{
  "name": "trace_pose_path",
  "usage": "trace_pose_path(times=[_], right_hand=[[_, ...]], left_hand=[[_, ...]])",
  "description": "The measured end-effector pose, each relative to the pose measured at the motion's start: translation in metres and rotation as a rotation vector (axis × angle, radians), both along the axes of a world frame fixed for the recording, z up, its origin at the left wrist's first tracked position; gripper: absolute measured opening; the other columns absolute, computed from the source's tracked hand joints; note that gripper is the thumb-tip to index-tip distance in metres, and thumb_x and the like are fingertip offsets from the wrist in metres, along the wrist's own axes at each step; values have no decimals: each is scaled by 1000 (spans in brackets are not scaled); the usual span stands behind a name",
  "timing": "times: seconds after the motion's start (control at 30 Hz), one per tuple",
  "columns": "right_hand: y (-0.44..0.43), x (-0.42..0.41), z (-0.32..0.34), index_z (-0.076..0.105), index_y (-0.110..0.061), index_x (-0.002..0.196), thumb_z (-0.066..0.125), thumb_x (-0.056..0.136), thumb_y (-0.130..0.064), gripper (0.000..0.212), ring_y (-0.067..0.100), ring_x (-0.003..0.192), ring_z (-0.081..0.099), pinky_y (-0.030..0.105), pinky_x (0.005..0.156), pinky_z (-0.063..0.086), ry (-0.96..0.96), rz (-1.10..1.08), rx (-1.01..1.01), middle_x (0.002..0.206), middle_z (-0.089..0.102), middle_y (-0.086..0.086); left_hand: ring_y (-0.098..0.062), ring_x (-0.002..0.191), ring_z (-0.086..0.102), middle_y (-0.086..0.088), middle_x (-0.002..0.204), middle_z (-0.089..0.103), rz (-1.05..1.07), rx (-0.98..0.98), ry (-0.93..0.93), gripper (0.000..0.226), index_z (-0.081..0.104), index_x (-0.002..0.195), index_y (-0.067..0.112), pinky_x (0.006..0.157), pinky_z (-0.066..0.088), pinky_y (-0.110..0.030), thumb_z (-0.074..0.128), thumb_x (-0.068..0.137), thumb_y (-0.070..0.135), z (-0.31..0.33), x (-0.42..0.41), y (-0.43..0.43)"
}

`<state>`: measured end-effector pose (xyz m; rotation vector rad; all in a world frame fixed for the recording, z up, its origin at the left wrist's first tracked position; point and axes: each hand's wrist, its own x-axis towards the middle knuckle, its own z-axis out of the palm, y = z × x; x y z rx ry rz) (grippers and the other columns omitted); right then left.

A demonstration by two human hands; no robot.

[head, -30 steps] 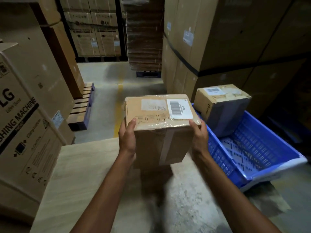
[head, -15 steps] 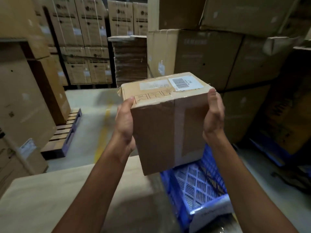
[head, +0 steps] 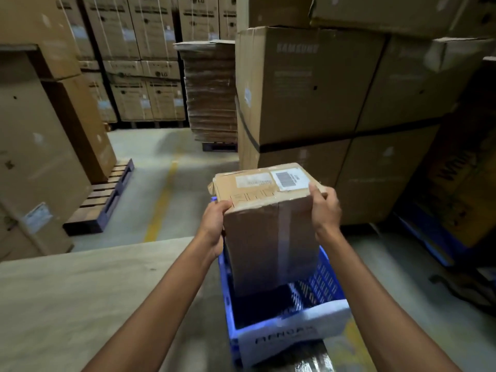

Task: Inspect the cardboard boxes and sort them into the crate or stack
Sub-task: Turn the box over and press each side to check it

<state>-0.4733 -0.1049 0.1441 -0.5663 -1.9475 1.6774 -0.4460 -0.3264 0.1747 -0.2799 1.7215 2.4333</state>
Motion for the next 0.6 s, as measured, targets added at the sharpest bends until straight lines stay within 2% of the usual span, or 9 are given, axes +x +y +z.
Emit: trace_pose_path(times=[0.1, 0.17, 0.23, 0.33, 0.4, 0.47, 0.53, 0.6], right_hand=[[10, -10, -27, 61, -17, 113, 62, 91, -32, 27, 22, 95, 63, 41, 85, 55, -116, 24, -21, 108, 68, 4], [15, -16, -41, 61, -16, 113, 61, 89, -27, 27, 21, 91, 63, 40, 79, 55, -170, 37, -33, 108, 68, 6], [19, -20, -50, 59, -15, 115, 59, 90, -25, 28, 19, 88, 63, 37, 71, 54, -208, 73, -51, 106, 66, 6], [22, -24, -58, 58, -15, 113, 58, 90, -21, 24, 13, 82, 59, 30, 60, 44, -230, 119, -11, 101, 64, 3], [23, -24, -64, 58, -17, 111, 58, 88, -20, 23, 14, 83, 58, 33, 63, 47, -248, 136, 17, 100, 64, 1], [22, -23, -69, 56, -20, 109, 57, 87, -22, 23, 21, 89, 61, 43, 74, 53, -273, 161, 14, 99, 63, 0], [23, -22, -75, 53, -25, 111, 54, 86, -29, 25, 24, 93, 63, 52, 82, 57, -293, 208, 14, 101, 63, -1], [27, -23, -78, 51, -29, 114, 51, 82, -35, 32, 23, 96, 63, 56, 85, 56, -289, 239, 10, 105, 63, -2]], left_hand=[[-2, 53, 66, -7, 95, 70, -11, -24, -37, 25, 60, 120, 6, 45, 48, -17, 44, 100, 7, -29, -10, 2], [-2, 58, 68, -9, 104, 70, -23, -54, -48, 26, 60, 120, 8, 48, 49, -17, 46, 98, 4, -44, -16, 0], [-2, 60, 69, -7, 104, 71, -30, -76, -52, 26, 59, 121, 9, 49, 50, -17, 47, 98, 3, -57, -24, -1], [-4, 68, 71, -5, 103, 72, -36, -100, -61, 27, 60, 121, 11, 54, 52, -18, 47, 98, 4, -74, -32, -2], [-9, 84, 71, -6, 111, 73, -44, -134, -69, 27, 62, 120, 15, 63, 53, -22, 48, 98, 7, -86, -36, -3], [-18, 101, 66, -5, 119, 71, -48, -181, -71, 29, 62, 123, 18, 74, 50, -29, 50, 97, 11, -100, -38, -6], [-21, 105, 64, -4, 121, 70, -40, -198, -64, 31, 60, 126, 18, 77, 50, -30, 50, 98, 13, -109, -40, -8], [-17, 100, 66, -4, 119, 71, -39, -196, -44, 33, 58, 130, 17, 72, 51, -27, 50, 98, 13, -115, -43, -8]])
